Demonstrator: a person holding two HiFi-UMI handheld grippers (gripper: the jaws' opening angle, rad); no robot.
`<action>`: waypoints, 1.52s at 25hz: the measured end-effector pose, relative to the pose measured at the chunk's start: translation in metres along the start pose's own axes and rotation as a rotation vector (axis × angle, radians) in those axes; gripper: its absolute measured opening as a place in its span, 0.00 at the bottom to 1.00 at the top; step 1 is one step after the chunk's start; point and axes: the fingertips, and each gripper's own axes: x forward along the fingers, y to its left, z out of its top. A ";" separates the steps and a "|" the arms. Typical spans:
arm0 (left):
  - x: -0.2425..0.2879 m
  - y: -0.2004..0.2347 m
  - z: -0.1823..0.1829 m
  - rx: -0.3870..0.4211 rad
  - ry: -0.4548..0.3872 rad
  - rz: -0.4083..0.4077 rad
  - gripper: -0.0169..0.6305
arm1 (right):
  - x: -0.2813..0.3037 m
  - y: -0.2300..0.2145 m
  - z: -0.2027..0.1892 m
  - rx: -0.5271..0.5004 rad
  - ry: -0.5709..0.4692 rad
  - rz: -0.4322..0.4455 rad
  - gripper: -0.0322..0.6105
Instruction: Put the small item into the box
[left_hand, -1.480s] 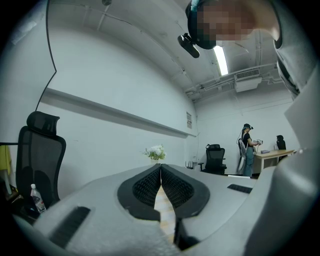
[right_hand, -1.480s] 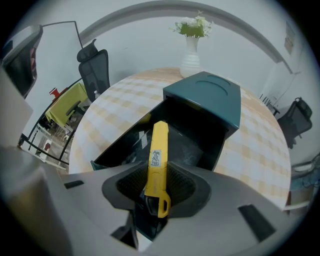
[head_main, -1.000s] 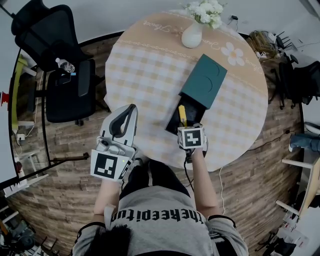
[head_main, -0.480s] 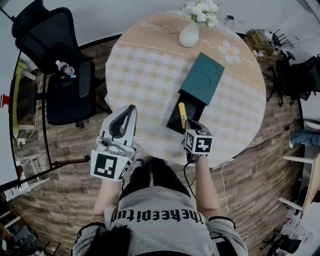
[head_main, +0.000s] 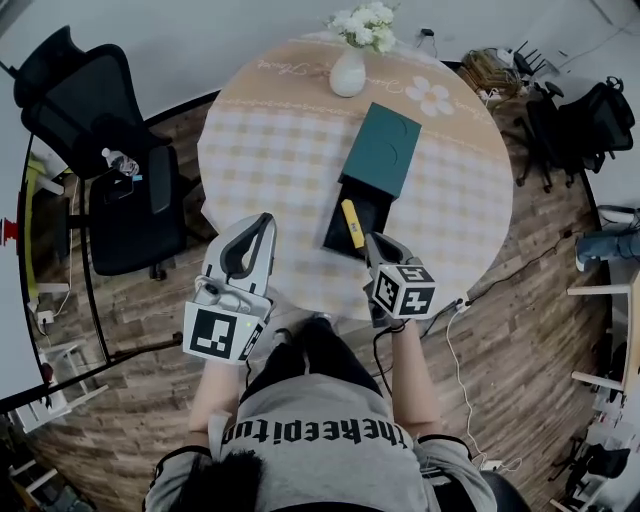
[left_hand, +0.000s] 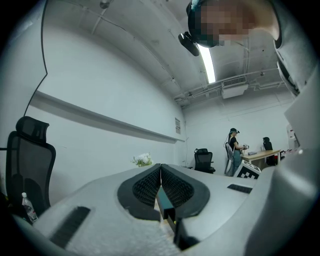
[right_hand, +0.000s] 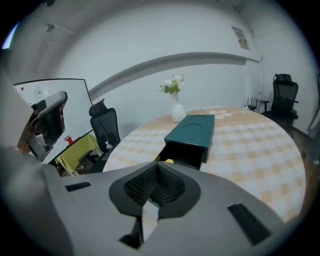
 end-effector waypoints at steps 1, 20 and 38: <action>-0.001 -0.003 0.002 0.002 -0.003 -0.009 0.05 | -0.006 0.002 0.002 0.000 -0.017 0.000 0.06; -0.036 -0.055 0.034 0.011 -0.068 -0.176 0.05 | -0.121 0.042 0.038 0.002 -0.338 -0.015 0.06; -0.081 -0.091 0.044 0.047 -0.087 -0.294 0.05 | -0.203 0.091 0.042 -0.045 -0.555 -0.041 0.06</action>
